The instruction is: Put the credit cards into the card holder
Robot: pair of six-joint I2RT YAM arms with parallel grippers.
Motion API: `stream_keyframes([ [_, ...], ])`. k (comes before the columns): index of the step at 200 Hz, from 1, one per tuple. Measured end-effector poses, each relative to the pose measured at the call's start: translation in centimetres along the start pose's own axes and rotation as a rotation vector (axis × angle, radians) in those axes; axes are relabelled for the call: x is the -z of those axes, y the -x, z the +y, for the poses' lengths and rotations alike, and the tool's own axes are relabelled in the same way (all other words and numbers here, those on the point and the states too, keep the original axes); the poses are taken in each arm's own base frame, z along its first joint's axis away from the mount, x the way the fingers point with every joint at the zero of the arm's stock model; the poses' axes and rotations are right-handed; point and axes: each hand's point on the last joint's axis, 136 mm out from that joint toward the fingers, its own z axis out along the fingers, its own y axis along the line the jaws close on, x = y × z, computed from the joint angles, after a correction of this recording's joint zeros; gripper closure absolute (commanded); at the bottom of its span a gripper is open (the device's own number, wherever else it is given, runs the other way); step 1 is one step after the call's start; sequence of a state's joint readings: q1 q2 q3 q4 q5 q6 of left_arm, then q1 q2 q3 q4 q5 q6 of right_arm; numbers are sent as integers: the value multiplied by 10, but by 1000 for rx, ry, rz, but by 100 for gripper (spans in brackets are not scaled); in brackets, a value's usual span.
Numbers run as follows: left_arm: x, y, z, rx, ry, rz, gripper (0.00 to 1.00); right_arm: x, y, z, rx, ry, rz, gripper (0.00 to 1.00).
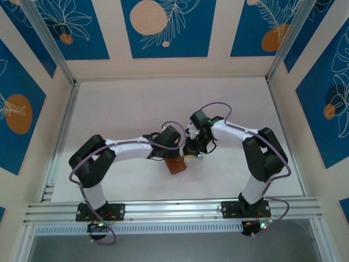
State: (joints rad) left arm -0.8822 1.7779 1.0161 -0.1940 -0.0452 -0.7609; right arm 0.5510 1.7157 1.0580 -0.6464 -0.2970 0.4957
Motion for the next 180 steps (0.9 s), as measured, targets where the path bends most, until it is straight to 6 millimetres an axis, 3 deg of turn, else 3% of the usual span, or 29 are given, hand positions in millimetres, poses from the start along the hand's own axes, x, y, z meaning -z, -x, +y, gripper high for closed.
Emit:
stream_keyframes([
  [57,4,-3,-6,-14,-6,6,83,-7,-10,13,31,29,37,100],
  [109,37,-6,-3,-1,-21,-18,82,-10,-9,15,29,37,48,100],
  [134,46,-17,7,7,-19,-14,82,-10,-8,15,30,38,46,100],
  [180,38,-46,22,0,13,42,82,-9,-7,19,42,41,44,100],
])
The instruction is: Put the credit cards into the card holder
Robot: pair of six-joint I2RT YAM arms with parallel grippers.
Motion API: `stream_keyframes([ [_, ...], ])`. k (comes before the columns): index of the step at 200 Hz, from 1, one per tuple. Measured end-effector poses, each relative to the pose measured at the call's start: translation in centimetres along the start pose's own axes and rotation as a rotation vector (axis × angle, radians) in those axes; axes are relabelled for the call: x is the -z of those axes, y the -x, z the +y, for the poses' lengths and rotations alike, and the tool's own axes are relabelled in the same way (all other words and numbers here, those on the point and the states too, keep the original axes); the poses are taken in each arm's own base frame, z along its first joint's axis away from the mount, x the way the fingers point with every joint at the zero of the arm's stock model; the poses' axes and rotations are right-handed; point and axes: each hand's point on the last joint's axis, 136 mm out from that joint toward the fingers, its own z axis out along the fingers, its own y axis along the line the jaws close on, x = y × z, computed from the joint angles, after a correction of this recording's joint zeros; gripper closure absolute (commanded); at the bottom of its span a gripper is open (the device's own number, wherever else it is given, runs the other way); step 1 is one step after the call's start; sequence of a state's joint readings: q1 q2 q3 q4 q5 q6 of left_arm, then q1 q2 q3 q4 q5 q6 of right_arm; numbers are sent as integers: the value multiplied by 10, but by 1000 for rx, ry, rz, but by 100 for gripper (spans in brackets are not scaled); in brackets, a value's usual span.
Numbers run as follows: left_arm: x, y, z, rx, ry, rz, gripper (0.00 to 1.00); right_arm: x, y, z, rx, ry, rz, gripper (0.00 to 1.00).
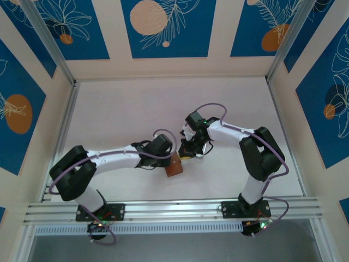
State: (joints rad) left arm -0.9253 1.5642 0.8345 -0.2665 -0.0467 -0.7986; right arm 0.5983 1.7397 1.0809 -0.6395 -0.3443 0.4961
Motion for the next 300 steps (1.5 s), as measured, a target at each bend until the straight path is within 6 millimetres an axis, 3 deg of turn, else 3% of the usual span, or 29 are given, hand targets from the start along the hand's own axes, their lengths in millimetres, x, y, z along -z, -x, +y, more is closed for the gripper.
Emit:
stream_keyframes([
  [41,-13,-2,-3,3,-3,6,83,-2,0,2,9,-8,4,100],
  [110,-14,-1,-5,19,-3,-8,83,-16,-2,2,10,-30,41,85],
  [179,-14,-1,-5,26,-5,-12,83,-23,-3,5,22,-54,59,83],
  [234,-15,-1,-5,26,-8,-15,83,-25,-5,6,23,-63,66,97],
  [300,-15,-1,-6,25,-10,-16,83,-25,-5,5,26,-87,68,100],
])
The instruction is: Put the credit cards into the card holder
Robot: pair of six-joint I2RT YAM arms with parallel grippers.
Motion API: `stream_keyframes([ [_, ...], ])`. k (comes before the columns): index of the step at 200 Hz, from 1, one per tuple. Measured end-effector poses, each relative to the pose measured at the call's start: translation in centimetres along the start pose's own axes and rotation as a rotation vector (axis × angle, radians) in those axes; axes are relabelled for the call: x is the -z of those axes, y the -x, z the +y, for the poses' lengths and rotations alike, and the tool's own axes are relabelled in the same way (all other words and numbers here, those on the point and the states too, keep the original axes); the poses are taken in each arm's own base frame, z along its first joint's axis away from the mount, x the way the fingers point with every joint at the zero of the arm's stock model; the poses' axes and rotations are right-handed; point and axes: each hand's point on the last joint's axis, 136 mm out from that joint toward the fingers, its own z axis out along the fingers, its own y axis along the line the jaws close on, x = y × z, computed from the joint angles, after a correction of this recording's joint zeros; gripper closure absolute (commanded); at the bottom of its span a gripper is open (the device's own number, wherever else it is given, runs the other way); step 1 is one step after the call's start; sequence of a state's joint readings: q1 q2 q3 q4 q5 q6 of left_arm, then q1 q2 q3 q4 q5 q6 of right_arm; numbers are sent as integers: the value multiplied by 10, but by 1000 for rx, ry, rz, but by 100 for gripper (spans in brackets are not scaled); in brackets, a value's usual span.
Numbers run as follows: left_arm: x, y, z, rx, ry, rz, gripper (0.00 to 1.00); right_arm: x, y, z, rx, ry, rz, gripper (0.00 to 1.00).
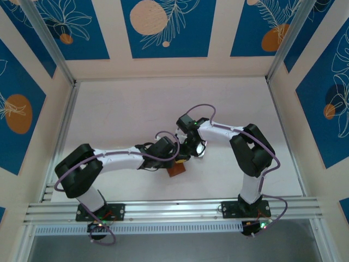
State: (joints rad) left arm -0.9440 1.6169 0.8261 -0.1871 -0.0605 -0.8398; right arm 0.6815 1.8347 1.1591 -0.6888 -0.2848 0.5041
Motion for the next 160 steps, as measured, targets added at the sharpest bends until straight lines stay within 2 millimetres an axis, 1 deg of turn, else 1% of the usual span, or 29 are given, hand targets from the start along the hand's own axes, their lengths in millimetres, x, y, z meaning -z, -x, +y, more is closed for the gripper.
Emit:
stream_keyframes([
  [81,-1,2,-3,0,-12,-10,83,1,-5,-5,-5,-28,12,100],
  [160,-2,2,-3,-1,-13,-11,83,-1,-11,-5,5,-45,32,100],
])
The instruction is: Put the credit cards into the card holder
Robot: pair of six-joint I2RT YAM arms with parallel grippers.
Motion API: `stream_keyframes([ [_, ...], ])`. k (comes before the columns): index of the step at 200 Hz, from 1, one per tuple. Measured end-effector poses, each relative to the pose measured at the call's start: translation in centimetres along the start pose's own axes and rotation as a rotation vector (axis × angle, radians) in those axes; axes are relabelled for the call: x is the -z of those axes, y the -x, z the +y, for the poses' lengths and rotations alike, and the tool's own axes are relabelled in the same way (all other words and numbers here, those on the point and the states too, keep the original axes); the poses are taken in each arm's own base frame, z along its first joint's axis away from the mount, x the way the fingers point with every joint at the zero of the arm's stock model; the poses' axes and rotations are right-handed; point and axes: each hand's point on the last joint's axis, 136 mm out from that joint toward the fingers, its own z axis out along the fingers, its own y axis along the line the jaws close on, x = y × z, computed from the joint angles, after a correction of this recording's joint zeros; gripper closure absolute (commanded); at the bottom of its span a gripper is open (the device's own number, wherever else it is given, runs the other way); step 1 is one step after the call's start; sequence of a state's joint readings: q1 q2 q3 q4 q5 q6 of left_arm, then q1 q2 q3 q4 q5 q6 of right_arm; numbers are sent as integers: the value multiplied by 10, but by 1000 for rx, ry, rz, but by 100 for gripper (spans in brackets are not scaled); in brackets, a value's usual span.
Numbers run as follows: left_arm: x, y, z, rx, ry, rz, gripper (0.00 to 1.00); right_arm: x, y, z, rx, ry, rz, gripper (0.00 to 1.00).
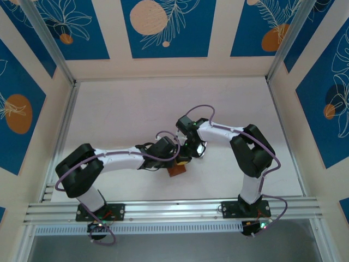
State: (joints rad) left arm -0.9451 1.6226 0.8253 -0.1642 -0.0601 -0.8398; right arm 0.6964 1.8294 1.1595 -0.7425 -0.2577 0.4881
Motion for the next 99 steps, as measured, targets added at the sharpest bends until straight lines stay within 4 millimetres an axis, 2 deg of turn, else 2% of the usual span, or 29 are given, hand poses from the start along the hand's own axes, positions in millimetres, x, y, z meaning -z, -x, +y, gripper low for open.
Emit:
stream_keyframes([
  [99,0,0,0,7,-1,-1,83,-2,0,0,-10,-10,27,100],
])
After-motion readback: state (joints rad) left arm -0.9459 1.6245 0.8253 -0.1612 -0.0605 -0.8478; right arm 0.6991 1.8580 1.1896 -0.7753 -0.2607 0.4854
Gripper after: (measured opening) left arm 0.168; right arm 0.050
